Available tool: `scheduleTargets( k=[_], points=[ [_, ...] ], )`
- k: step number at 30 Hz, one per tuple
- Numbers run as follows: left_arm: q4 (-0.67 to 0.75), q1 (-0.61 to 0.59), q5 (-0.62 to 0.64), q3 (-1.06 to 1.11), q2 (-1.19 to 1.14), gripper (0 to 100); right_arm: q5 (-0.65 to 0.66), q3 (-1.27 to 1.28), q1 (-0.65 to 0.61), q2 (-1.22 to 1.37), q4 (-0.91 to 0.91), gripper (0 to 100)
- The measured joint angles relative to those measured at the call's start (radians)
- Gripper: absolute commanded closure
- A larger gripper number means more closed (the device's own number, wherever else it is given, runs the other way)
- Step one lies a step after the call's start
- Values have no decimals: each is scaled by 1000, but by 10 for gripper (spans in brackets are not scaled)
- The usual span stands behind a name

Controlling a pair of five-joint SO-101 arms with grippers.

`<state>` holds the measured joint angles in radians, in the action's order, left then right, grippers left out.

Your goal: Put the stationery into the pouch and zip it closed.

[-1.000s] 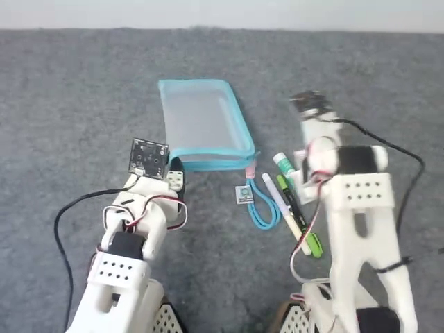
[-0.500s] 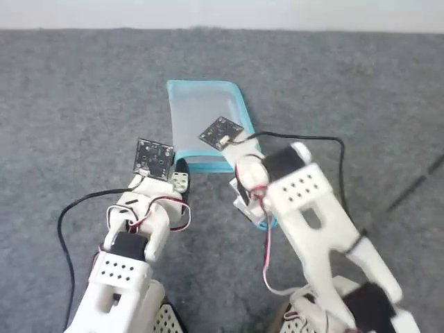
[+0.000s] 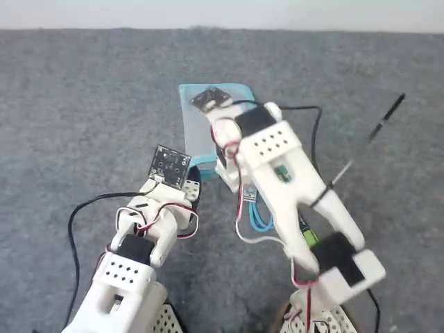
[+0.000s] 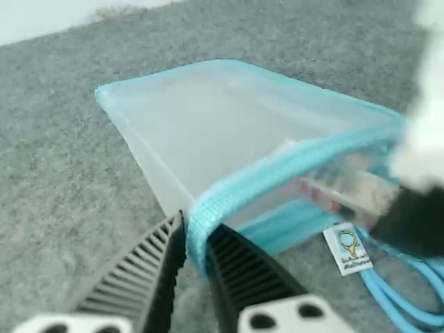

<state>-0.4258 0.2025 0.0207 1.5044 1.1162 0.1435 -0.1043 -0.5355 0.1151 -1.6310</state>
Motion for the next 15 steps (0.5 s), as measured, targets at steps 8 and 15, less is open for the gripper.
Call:
scheduleTargets(
  k=[8, 15],
  points=[
    [2, 12, -5, 2, 0, 989, -114, -195, 103, 183, -15, 961],
    [2, 11, 0, 2, 0, 989, -140, -284, 124, 222, -74, 764]
  ],
)
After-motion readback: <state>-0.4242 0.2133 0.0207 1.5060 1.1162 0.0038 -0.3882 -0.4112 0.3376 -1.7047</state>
